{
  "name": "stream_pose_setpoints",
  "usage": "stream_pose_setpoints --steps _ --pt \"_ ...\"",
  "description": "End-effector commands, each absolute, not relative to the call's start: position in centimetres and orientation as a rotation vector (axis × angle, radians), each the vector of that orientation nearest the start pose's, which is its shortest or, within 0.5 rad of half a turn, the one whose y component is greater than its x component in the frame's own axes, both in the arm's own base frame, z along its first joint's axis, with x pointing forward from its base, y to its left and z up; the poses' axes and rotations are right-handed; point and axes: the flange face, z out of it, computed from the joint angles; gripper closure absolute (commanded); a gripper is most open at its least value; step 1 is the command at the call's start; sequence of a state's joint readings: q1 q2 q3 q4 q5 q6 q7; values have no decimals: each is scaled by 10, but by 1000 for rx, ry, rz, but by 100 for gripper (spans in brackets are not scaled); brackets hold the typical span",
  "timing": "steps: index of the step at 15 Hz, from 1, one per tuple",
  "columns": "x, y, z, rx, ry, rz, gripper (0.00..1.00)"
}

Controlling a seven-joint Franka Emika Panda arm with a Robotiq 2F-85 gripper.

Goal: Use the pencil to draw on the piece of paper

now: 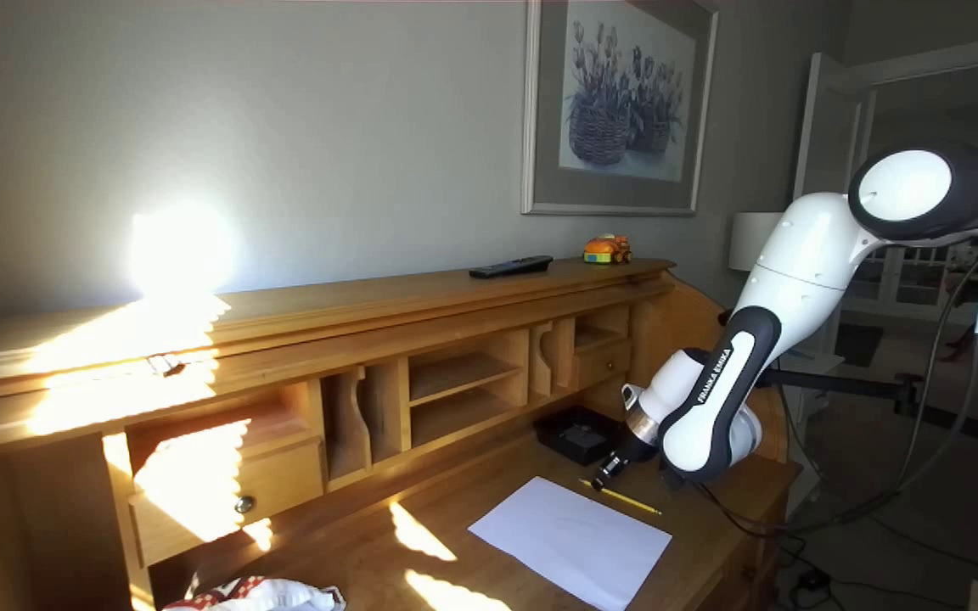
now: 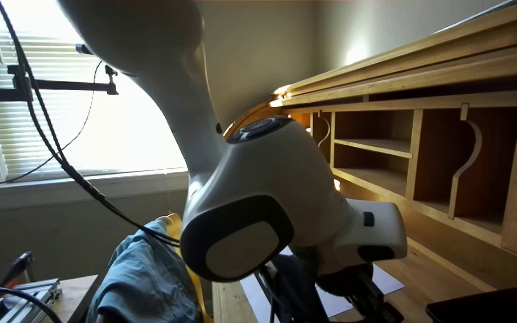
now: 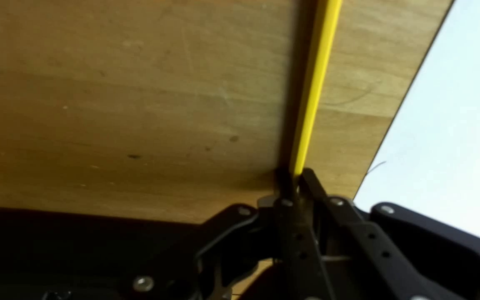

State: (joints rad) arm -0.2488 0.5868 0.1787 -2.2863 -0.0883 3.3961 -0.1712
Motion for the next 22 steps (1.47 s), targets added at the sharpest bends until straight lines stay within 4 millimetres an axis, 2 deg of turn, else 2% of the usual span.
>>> stream_pose_setpoints --steps 1,5,9,16,22 --pt "555 -27 158 -3007 -223 -820 98" --pt "554 -15 172 -3010 -287 -760 98" --pt "554 3 195 -2990 -490 -682 98" --pt "562 34 238 -2858 -994 -718 98" --pt "556 63 254 -2643 -1418 -642 98"
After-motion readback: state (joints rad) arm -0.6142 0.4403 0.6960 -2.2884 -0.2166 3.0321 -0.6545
